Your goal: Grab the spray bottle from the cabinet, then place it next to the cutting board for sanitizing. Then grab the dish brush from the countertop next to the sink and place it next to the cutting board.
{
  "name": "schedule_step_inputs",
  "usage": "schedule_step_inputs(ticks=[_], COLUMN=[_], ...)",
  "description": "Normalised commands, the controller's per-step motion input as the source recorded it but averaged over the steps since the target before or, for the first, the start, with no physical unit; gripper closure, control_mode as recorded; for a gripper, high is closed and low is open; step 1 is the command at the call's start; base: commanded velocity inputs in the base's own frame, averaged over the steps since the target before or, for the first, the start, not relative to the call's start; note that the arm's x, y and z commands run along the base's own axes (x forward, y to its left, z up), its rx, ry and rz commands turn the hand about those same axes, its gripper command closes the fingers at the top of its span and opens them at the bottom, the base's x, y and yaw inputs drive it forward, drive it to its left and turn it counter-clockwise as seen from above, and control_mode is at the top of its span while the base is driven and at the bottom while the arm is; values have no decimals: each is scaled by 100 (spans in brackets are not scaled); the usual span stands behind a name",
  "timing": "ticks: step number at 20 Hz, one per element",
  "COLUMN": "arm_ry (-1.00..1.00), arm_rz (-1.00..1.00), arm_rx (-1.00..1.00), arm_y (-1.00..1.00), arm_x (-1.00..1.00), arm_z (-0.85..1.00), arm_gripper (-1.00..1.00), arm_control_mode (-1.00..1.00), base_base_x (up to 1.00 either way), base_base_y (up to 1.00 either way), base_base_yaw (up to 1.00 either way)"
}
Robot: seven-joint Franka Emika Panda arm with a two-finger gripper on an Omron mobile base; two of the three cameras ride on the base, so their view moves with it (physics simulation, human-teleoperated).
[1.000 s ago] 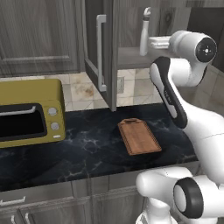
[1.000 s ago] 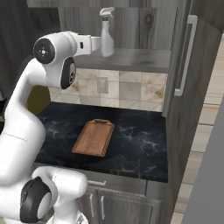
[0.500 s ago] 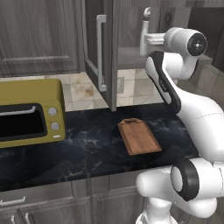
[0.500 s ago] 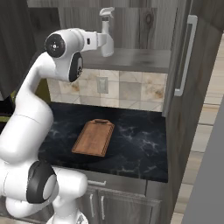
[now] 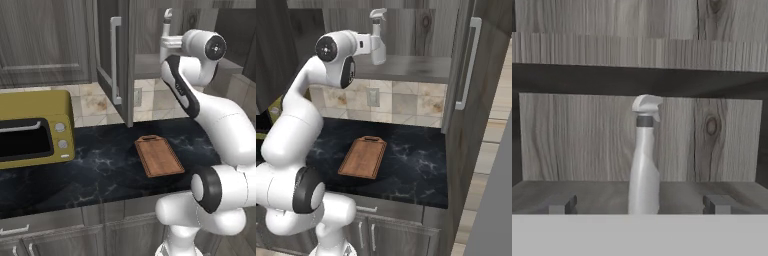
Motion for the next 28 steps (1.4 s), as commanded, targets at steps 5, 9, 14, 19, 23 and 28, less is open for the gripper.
schedule_step_inputs(ticks=[5, 9, 14, 19, 23, 28], arm_ry=[0, 0, 0, 0, 0, 0], arm_rz=[-3, -6, -1, 0, 0, 1], arm_rx=[0, 0, 0, 0, 0, 0], arm_y=[0, 0, 0, 0, 0, 0], arm_x=[42, 31, 21, 34, 46, 35], arm_z=[0, 0, 0, 0, 0, 0], arm_gripper=[-100, -100, -100, -100, -100, -100], arm_control_mode=[-100, -100, -100, -100, -100, -100], base_base_x=[0, 0, 0, 0, 0, 0], base_base_y=[0, 0, 0, 0, 0, 0], base_base_yaw=[0, 0, 0, 0, 0, 0])
